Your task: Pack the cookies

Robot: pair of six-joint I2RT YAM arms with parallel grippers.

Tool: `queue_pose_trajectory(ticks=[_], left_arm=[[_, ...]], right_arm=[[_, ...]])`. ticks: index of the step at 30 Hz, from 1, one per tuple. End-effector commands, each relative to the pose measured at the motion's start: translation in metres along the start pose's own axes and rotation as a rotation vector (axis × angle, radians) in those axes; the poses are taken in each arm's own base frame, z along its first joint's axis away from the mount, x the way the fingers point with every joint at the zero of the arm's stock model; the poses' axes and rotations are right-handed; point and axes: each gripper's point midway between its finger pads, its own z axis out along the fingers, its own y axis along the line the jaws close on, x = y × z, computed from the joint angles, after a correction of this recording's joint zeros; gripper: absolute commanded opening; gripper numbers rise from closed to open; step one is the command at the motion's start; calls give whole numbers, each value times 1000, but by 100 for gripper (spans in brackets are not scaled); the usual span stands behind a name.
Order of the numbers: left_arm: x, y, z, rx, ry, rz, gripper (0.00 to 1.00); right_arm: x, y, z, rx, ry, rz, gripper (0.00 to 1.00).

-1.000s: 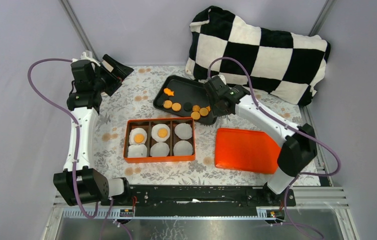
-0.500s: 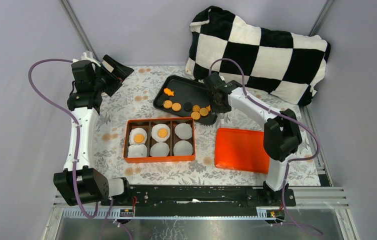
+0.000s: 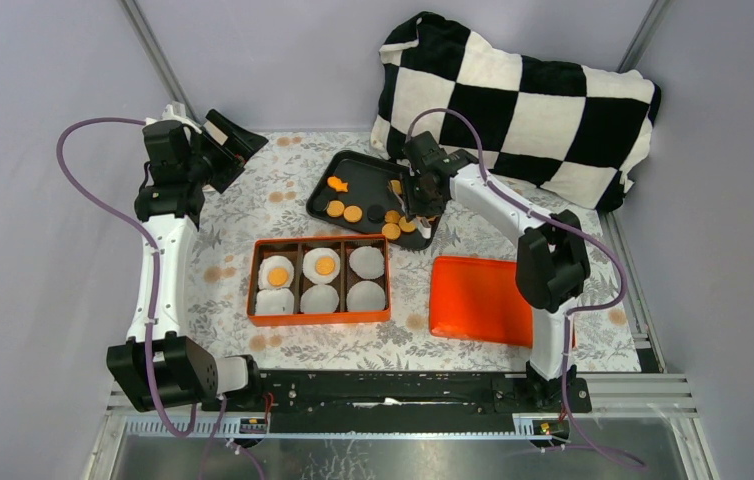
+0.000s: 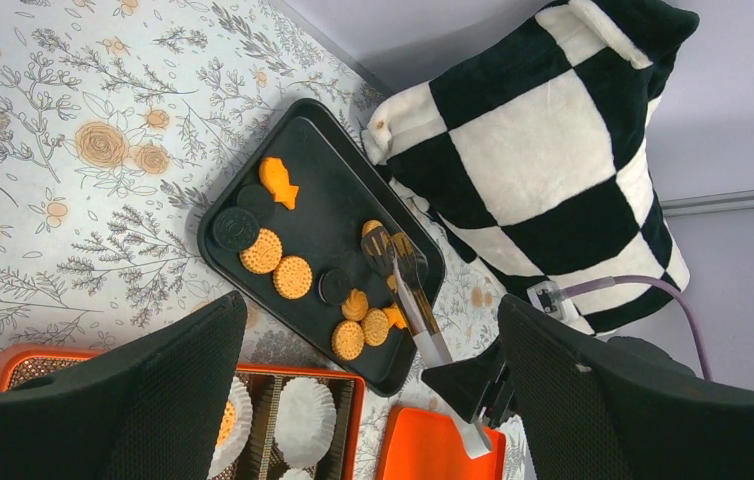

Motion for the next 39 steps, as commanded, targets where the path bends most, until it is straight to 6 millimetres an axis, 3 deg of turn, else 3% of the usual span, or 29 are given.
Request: queue_pose_trajectory(ticks=[1, 11, 18, 24, 27, 31, 36, 39], left_arm=[[-1, -7, 0, 31, -4, 20, 99], [2, -5, 3, 32, 10, 14, 99], [2, -6, 1, 33, 12, 19, 99], [5, -7, -1, 41, 23, 17, 99], [5, -7, -3, 35, 20, 24, 99], [4, -3, -3, 18, 10, 33, 99], [1, 1, -2, -9, 1, 43, 99], [-1, -1, -2, -1, -5, 45, 99]], right_arm=[[-7, 6, -2, -13, 0, -11, 46], [-5, 3, 11, 24, 46, -46, 46], [-1, 1, 4, 150, 47, -132, 45], [1, 2, -1, 168, 50, -136, 17], [-8, 8, -12, 152, -2, -127, 7], [-21, 21, -35, 126, -119, -120, 1], [-34, 45, -73, 71, -248, -132, 0], [-31, 66, -93, 25, -290, -161, 0]])
